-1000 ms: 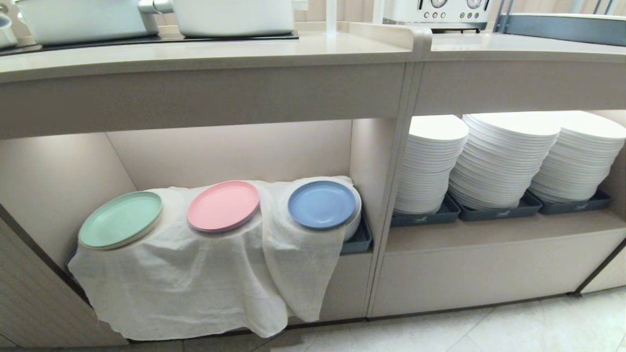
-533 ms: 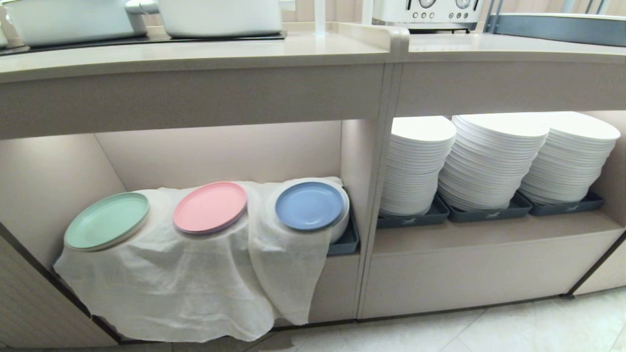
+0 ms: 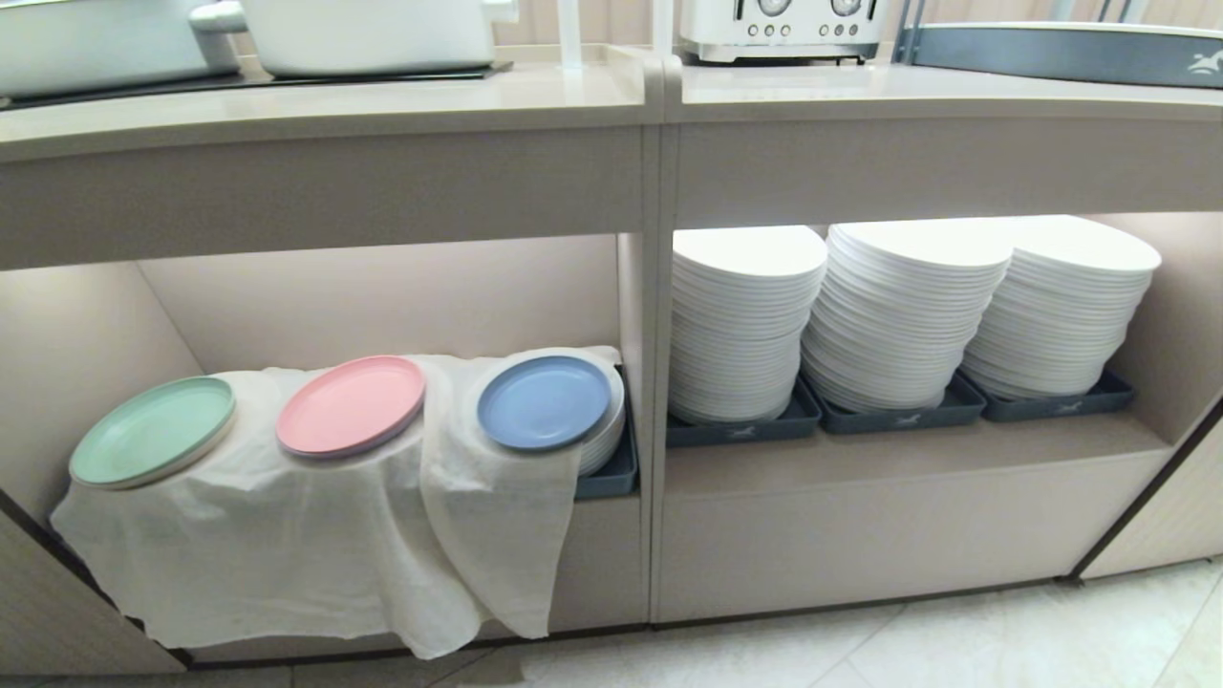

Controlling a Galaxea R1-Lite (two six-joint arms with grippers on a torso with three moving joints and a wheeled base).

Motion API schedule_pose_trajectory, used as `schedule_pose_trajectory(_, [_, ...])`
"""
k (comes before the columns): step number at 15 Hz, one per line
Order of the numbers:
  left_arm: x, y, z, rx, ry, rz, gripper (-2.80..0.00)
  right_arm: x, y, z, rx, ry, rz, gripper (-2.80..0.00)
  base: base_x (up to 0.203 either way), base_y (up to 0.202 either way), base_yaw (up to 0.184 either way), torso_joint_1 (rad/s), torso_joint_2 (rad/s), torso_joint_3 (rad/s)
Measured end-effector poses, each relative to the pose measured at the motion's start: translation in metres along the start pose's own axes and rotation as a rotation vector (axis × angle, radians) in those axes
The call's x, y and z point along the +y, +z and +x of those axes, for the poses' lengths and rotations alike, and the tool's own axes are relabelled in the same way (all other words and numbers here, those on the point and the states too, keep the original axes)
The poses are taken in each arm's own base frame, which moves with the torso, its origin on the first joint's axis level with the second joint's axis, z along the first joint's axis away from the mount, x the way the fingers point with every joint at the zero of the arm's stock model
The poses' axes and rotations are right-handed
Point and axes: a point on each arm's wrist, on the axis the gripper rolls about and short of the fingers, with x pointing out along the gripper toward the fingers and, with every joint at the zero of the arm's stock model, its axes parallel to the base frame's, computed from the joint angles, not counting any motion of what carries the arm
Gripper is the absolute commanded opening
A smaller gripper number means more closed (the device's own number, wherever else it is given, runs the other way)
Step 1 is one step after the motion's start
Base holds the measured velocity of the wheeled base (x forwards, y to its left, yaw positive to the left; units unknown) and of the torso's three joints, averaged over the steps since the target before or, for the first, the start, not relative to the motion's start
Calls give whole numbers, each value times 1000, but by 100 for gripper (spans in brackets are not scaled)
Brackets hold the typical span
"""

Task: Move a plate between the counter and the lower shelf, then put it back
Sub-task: Pick up the plate in the cupboard

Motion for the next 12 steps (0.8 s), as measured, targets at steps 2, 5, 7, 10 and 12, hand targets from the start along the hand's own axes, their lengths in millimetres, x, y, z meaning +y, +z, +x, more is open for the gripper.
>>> schedule_pose_trajectory(2, [0, 0, 0, 0, -1, 0, -280, 0, 0, 0, -1, 0, 0, -280, 0, 0, 0, 0, 0, 0])
schedule_pose_trajectory(5, [0, 0, 0, 0, 0, 0, -280, 0, 0, 0, 0, 1, 0, -280, 0, 0, 0, 0, 0, 0])
schedule_pose_trajectory(7, [0, 0, 0, 0, 0, 0, -280, 0, 0, 0, 0, 0, 0, -280, 0, 0, 0, 0, 0, 0])
schedule_pose_trajectory(10, [0, 0, 0, 1, -1, 0, -280, 0, 0, 0, 0, 1, 0, -280, 0, 0, 0, 0, 0, 0])
schedule_pose_trajectory(12, [0, 0, 0, 1, -1, 0, -280, 0, 0, 0, 0, 1, 1, -280, 0, 0, 0, 0, 0, 0])
